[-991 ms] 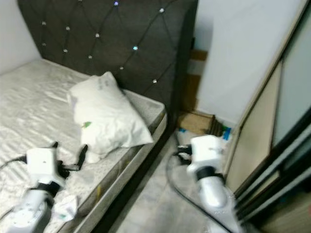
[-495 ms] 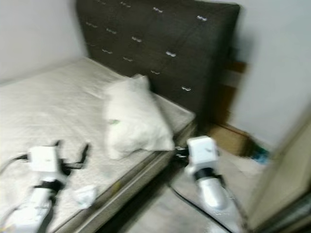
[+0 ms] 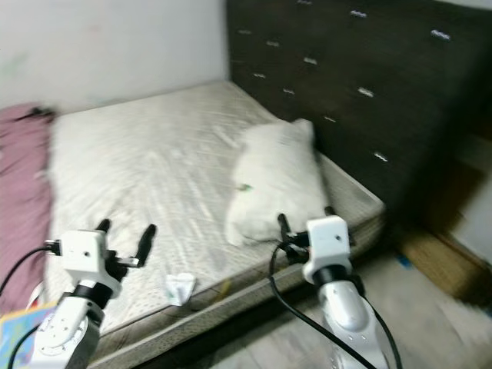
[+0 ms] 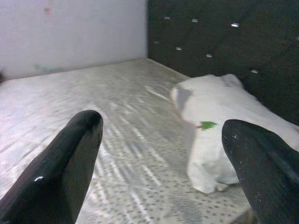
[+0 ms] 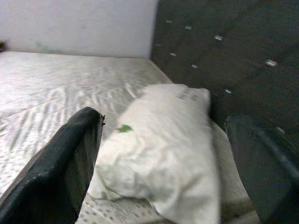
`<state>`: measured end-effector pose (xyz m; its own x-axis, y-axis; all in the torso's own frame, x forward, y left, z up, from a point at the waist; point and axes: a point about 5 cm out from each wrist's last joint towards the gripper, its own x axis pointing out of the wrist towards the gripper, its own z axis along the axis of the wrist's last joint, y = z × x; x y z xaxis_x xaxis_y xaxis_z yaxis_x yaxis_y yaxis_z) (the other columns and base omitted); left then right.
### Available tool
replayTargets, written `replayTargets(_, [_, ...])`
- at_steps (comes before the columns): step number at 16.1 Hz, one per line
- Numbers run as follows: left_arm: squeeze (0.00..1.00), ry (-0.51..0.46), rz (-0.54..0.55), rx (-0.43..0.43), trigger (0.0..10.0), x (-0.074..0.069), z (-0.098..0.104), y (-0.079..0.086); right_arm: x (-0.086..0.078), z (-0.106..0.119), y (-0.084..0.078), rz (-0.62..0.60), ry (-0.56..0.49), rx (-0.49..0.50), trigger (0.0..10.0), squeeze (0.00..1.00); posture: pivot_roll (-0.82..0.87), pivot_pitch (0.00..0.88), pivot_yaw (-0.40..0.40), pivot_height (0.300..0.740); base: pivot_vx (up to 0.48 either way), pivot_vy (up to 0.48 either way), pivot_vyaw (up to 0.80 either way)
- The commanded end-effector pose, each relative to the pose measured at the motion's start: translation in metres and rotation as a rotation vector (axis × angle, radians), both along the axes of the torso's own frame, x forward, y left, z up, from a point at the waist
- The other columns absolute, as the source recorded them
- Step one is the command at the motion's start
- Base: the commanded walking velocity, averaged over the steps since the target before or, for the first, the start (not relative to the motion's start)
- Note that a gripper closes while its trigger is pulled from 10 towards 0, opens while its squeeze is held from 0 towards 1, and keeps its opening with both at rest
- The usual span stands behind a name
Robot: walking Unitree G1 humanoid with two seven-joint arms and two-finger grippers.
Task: Clean up the room
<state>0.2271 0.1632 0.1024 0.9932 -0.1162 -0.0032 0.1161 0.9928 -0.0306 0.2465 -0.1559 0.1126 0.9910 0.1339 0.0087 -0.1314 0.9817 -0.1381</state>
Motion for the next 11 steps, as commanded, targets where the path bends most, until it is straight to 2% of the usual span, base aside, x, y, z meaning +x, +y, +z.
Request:
replayTargets(1, [0.00,-0.005,0.011,0.018,10.0,-0.0010,0.0010,0.0052,0.0018,0.0034,0.0105,0.043,-0.021,-0.002,10.0,0.00,0.00,0.000,-0.014,0.740,0.000,0.000,0.80])
replayTargets(6, [0.00,-0.017,0.004,0.026,10.0,0.0005,0.0015,0.0045,0.0028,0.0040,0.0123,0.056,-0.029,-0.006,10.0,0.00,-0.01,0.000,-0.017,0.740,0.000,0.000,0.75])
replayTargets(8, [0.00,-0.018,-0.002,0.023,10.0,0.0012,0.0013,0.0036,0.0036,0.0049,0.0116,0.053,-0.043,-0.043,10.0,0.00,-0.01,0.000,-0.014,0.740,0.000,0.000,0.68])
replayTargets(11, [0.00,-0.025,-0.013,0.016,10.0,0.0021,0.0018,0.0005,0.0034,0.0036,0.0122,0.048,-0.034,-0.016,10.0,0.00,-0.01,0.000,-0.013,0.740,0.000,0.000,0.80])
